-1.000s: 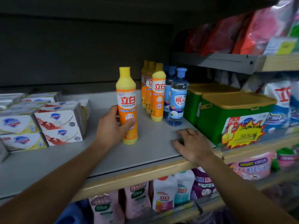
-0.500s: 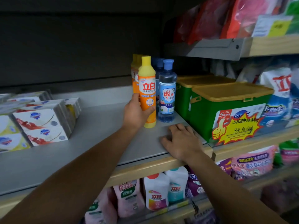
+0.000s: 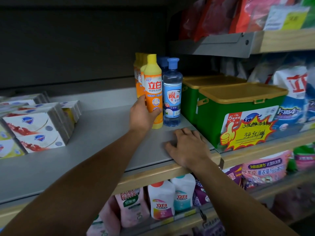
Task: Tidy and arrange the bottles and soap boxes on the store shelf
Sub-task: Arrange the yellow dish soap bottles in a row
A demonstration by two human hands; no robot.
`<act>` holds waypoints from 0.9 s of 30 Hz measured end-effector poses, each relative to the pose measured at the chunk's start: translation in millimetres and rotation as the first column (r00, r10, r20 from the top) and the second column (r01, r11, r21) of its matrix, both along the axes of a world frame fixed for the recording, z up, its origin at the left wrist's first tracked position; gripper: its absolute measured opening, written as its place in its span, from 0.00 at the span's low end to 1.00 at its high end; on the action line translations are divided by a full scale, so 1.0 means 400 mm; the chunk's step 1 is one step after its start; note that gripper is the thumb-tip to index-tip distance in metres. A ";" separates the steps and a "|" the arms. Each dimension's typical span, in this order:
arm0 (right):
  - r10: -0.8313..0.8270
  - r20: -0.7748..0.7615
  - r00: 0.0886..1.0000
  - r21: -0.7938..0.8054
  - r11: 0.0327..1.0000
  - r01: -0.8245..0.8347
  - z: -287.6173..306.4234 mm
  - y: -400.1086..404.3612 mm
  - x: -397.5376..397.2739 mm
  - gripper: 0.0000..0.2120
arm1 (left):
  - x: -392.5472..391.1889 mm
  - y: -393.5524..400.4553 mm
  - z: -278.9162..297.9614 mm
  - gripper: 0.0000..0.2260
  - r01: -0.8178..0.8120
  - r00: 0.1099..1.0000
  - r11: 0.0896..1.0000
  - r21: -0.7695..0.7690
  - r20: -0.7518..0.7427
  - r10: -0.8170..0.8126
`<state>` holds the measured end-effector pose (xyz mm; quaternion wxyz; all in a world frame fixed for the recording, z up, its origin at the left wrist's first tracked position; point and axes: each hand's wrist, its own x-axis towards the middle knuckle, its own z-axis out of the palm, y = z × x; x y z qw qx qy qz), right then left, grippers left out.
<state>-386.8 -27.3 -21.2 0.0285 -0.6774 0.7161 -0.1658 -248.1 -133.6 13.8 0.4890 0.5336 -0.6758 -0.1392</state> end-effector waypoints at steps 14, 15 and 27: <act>-0.008 0.011 1.000 -0.003 1.000 0.008 0.003 0.001 0.002 0.27 | 0.004 -0.003 -0.063 0.27 -0.020 0.995 0.990 0.142 0.096 0.006; -0.007 0.009 1.000 -0.001 1.000 0.007 0.003 0.001 0.002 0.27 | 0.004 -0.005 -0.064 0.26 -0.018 0.996 0.989 0.146 0.091 0.005; -0.008 0.009 1.000 -0.006 1.000 0.009 0.001 0.000 0.001 0.28 | 0.003 -0.013 -0.069 0.28 -0.039 0.991 0.988 0.147 0.135 0.019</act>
